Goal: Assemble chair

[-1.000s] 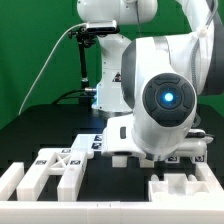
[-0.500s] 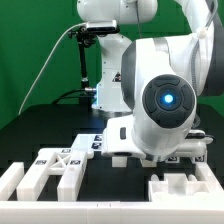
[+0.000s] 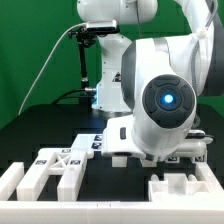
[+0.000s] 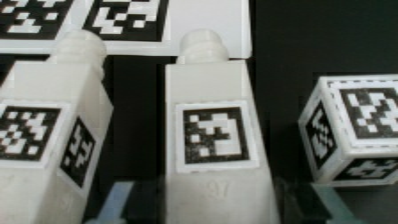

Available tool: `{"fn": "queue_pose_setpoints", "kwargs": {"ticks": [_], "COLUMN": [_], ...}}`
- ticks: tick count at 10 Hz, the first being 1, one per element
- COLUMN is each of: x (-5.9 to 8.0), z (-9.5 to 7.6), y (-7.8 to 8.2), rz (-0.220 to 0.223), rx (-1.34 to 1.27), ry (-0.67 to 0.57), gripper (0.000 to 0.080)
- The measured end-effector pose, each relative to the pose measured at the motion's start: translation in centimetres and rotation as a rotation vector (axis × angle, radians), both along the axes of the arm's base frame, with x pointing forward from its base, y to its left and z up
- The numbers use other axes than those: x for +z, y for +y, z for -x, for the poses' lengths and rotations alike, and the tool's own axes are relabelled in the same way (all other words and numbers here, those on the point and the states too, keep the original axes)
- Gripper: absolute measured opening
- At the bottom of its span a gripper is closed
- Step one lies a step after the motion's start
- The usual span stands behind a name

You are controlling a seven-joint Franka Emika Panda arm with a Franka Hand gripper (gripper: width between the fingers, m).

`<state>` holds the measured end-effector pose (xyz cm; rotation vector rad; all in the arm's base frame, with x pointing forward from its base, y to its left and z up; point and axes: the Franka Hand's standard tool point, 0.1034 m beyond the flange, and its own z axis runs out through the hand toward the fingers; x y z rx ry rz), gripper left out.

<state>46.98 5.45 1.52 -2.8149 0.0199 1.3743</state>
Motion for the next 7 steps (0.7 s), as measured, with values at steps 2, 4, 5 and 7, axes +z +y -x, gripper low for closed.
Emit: {"fn": "queue_pose_setpoints", "kwargs": {"ticks": [2,4,5,7], "x": [1.5,6.1,7.9,6.9], "z": [-1.3,-3.8,-5.0,-5.8], "y": [0.1,1.0,2.3,2.4], "rz": [-0.019,-0.043,-0.062,-0.062], "rx": [0.015,0.037,0.065,0.044], "ry": [-0.006,-0.009,-0.028,-0.247], "gripper": [0.0284,0.0284,0.0284,0.0284]}}
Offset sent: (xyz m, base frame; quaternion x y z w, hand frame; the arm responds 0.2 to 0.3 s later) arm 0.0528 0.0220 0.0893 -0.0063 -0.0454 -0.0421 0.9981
